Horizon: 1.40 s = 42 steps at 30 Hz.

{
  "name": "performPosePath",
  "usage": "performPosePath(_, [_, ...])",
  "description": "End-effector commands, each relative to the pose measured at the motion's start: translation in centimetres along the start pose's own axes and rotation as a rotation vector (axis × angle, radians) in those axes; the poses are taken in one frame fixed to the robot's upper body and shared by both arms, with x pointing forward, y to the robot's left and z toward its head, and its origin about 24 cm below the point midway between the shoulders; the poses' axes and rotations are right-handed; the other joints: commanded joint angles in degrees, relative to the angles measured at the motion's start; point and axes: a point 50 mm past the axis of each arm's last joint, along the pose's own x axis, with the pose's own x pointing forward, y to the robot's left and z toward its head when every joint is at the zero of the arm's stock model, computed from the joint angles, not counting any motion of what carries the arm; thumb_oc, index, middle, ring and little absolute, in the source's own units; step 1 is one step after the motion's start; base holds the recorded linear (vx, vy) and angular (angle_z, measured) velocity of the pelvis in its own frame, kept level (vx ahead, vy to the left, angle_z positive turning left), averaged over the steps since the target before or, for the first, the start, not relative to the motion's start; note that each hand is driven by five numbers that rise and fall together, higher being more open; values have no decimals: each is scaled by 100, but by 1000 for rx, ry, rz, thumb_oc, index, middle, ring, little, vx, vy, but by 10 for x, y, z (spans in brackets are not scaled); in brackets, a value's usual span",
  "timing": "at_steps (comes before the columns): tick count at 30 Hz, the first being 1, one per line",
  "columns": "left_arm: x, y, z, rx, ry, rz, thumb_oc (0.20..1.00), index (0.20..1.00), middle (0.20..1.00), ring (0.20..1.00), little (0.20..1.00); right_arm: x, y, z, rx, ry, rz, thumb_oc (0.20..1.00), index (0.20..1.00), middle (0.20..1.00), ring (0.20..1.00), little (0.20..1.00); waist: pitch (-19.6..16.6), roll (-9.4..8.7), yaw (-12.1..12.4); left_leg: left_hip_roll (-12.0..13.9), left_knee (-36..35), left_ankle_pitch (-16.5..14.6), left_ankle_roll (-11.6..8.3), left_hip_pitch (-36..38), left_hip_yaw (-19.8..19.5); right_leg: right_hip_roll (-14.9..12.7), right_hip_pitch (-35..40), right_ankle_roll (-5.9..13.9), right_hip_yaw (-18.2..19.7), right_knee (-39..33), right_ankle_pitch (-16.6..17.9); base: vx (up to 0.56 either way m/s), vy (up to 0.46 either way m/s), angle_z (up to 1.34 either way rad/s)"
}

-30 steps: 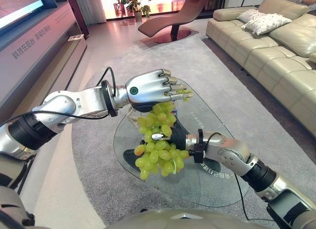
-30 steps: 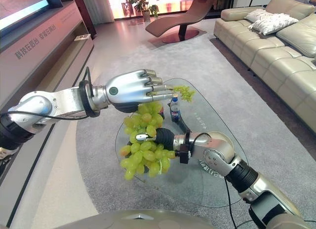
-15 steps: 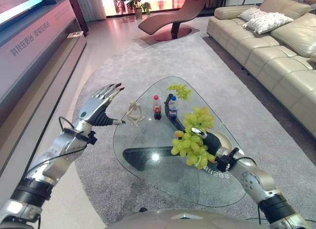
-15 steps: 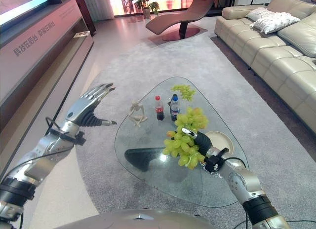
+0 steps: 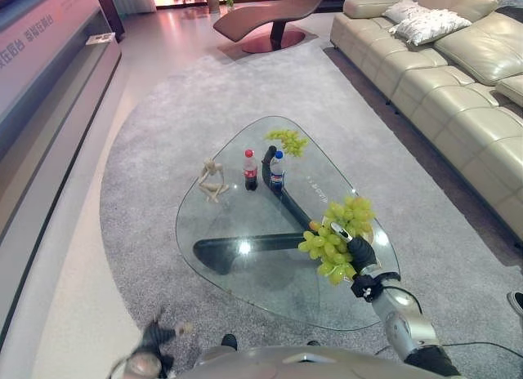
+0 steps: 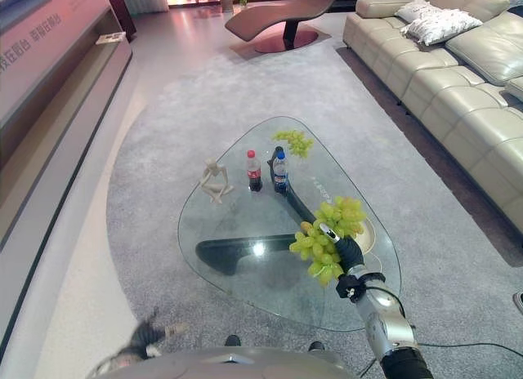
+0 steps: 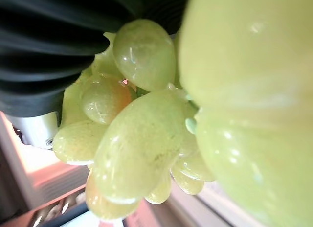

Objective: Pick up fruits into the plate

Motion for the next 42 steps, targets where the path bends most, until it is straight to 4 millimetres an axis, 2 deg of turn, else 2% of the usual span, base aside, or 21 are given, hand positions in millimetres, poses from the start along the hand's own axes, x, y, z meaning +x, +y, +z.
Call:
performPosePath(1, [-1,8,-28,-32,156,30,1000,1000,1000,1000,1000,17,14,43,1,-247,25,200,200,200,200,200,180,-160,59,-471,162,-959,467,326,359,-91,11,100,-53,281,-174,88,46,-1])
performPosePath(3, [-2,7,-31,-32,156,25,1000,1000,1000,1000,1000,16,11,39,22,-239,7,200,200,200,200,200,206,-190,70,-482,169,-992,489,331,345,-103,-15,108,-47,334,-196,58,32,-1])
performPosePath(6, [2,12,-13,15,58,22,1000,1000,1000,1000,1000,16,6,36,33,-236,-28,200,200,200,200,200,281,-216,70,-504,204,-1026,519,281,325,-126,-131,120,-51,477,-230,14,36,1])
performPosePath(13, [6,22,69,76,-255,46,1000,1000,1000,1000,1000,17,2,40,19,-257,-70,200,200,200,200,200,482,-163,5,-585,359,-1061,630,124,166,-159,-393,147,14,822,-286,18,31,2])
performPosePath(15, [5,22,83,78,-301,47,1000,1000,1000,1000,1000,17,3,41,11,-262,-71,200,200,200,200,200,526,-138,-3,-608,407,-1066,661,86,107,-152,-481,149,34,964,-313,25,53,-1])
performPosePath(17, [2,22,103,89,-369,46,1000,1000,1000,1000,1000,19,4,44,4,-273,-65,200,200,200,200,200,623,-84,-19,-634,487,-1059,726,23,34,-115,-679,138,37,1411,-390,17,65,-2])
performPosePath(18, [1,21,109,100,-390,49,1000,1000,1000,1000,1000,20,5,47,3,-281,-59,200,200,200,200,200,676,-68,-21,-667,538,-1052,756,-30,-43,-92,-797,123,54,1615,-405,-22,46,-6])
performPosePath(20, [0,25,116,134,-411,67,1000,1000,1000,1000,1000,22,10,53,-2,-306,-37,200,200,200,200,200,828,2,-47,-703,667,-1033,842,-164,-217,-39,-1376,194,181,2583,-217,-49,5,-14])
performPosePath(22, [0,28,117,141,-399,73,1000,1000,1000,1000,1000,22,12,56,-8,-317,-24,200,200,200,200,200,906,19,-106,-744,769,-1071,866,-199,-351,-74,-1592,195,421,2707,-64,19,-129,-16])
performPosePath(23, [1,29,116,142,-389,76,1000,1000,1000,1000,1000,22,13,57,-14,-320,-18,200,200,200,200,200,929,19,-136,-766,829,-1097,861,-210,-417,-118,-1589,177,533,2523,-54,70,-220,2])
performPosePath(25, [2,32,113,133,-371,79,1000,1000,1000,1000,1000,23,15,61,-32,-335,-4,200,200,200,200,200,983,17,-211,-790,1027,-1219,810,-271,-456,-322,-1524,174,784,1880,-7,48,-247,21])
performPosePath(26, [2,32,113,131,-369,79,1000,1000,1000,1000,1000,23,16,61,-35,-337,-2,200,200,200,200,200,998,18,-220,-787,1059,-1253,805,-273,-454,-347,-1517,185,809,1823,27,18,-299,18])
performPosePath(28, [4,40,109,99,-335,94,1000,1000,1000,1000,1000,27,19,67,-68,-350,22,200,200,200,200,200,1083,-19,-265,-685,1249,-1479,702,-266,-397,-624,-1618,322,929,1423,367,30,-497,6])
performPosePath(31, [5,43,106,83,-303,113,1000,1000,1000,1000,1000,32,23,76,-98,-360,40,200,200,200,200,200,1097,-53,-192,-385,1385,-1482,513,-421,-289,-627,-1412,384,765,1144,155,-16,-534,3])
performPosePath(32, [6,41,102,41,-285,123,1000,1000,1000,1000,1000,36,26,84,-138,-359,56,200,200,200,200,200,1086,-63,-125,-71,1432,-1400,304,-468,-165,-548,-1336,303,514,1137,1,-50,-548,5])
performPosePath(35, [6,38,105,-8,-296,116,1000,1000,1000,1000,1000,36,27,92,-181,-367,64,200,200,200,200,200,1131,-58,-162,221,1384,-1241,122,-501,-118,-318,-1355,139,464,1209,-173,-47,-368,-4])
performPosePath(37, [3,31,117,-10,-355,112,1000,1000,1000,1000,1000,36,22,103,-232,-395,55,200,200,200,200,200,1242,-76,-159,374,1424,-983,15,-809,81,-197,-1311,16,280,1109,-185,-139,-408,16])
performPosePath(38, [3,31,118,-6,-361,112,1000,1000,1000,1000,1000,36,21,105,-234,-399,51,200,200,200,200,200,1251,-73,-165,382,1426,-963,11,-839,105,-187,-1310,6,268,1103,-190,-185,-370,23])
performPosePath(40, [-5,20,144,68,-477,110,1000,1000,1000,1000,1000,32,5,123,-277,-442,-11,200,200,200,200,200,1411,-47,-257,434,1486,-749,-63,-1135,650,-155,-1285,-110,-80,1031,-233,-180,-310,51])
performPosePath(41, [-8,17,153,83,-517,101,1000,1000,1000,1000,1000,31,-1,130,-300,-453,-37,200,200,200,200,200,1473,-33,-274,350,1529,-739,-81,-1226,803,-166,-1288,-140,-229,998,-228,-135,-227,104])
performPosePath(42, [-10,15,158,89,-540,97,1000,1000,1000,1000,1000,31,-6,135,-317,-463,-58,200,200,200,200,200,1527,-23,-242,149,1571,-779,-55,-1313,715,-156,-1299,-153,-268,984,-222,-91,-159,102])
